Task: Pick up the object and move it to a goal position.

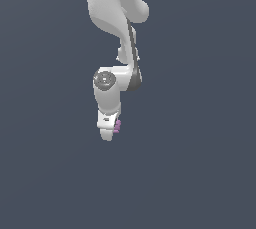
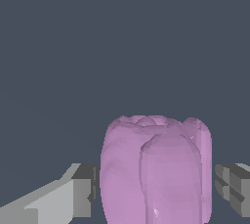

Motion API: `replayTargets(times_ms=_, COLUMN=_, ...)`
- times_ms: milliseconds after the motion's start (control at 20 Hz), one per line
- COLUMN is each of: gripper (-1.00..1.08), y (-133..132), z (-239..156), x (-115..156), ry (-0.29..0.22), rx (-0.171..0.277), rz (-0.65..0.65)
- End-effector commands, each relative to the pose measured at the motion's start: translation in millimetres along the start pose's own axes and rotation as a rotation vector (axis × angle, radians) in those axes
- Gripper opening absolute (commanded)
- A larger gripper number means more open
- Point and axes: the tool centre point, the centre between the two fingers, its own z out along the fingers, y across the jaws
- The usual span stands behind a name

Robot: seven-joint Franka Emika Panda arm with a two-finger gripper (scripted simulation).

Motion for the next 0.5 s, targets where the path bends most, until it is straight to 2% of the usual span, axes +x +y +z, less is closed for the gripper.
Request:
replayTargets(times_ms=0, gripper=-1.0, y=-2.2, z=3.4, x=-0.6, ry=0.0, rx=0.006, rz=0.001)
replayTargets(times_ms=450, gripper=-1.0, y=-1.7, z=-3.4, x=0.8, ry=-0.001, rx=0.0, rz=0.001)
